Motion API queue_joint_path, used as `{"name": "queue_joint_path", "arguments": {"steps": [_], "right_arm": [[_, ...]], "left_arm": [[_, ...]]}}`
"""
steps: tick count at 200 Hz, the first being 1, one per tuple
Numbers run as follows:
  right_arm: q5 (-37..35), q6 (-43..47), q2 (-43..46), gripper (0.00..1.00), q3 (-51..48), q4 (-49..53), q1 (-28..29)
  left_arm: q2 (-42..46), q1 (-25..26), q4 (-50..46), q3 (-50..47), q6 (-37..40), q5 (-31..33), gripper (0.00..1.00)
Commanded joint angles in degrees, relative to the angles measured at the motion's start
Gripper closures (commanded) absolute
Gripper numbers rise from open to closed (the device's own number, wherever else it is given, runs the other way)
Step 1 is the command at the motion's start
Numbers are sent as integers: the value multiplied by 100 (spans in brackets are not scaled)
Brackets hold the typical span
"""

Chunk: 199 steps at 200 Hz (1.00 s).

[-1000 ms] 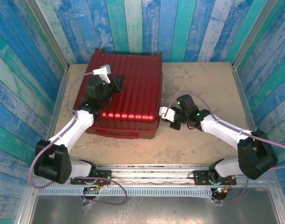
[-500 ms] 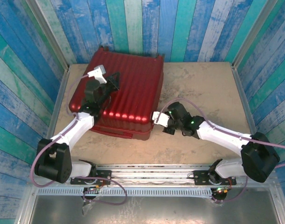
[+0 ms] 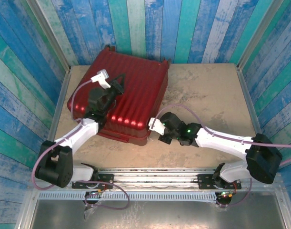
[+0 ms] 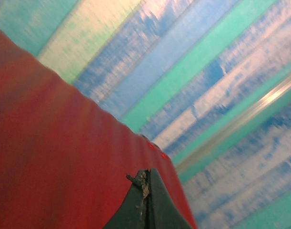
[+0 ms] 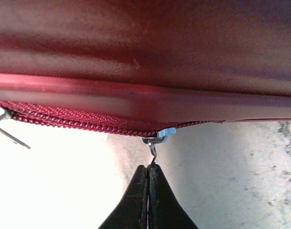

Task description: Pack the luggage

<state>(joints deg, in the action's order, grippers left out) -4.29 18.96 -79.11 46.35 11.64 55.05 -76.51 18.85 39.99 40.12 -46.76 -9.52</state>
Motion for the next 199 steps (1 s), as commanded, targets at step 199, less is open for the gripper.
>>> {"name": "queue_joint_path", "arguments": {"steps": [199], "right_arm": [[-207,-2511,-357,100,-1251,-2331,1965]], "left_arm": [[-962,224,-1436,-2771,-563,-415,100]]}}
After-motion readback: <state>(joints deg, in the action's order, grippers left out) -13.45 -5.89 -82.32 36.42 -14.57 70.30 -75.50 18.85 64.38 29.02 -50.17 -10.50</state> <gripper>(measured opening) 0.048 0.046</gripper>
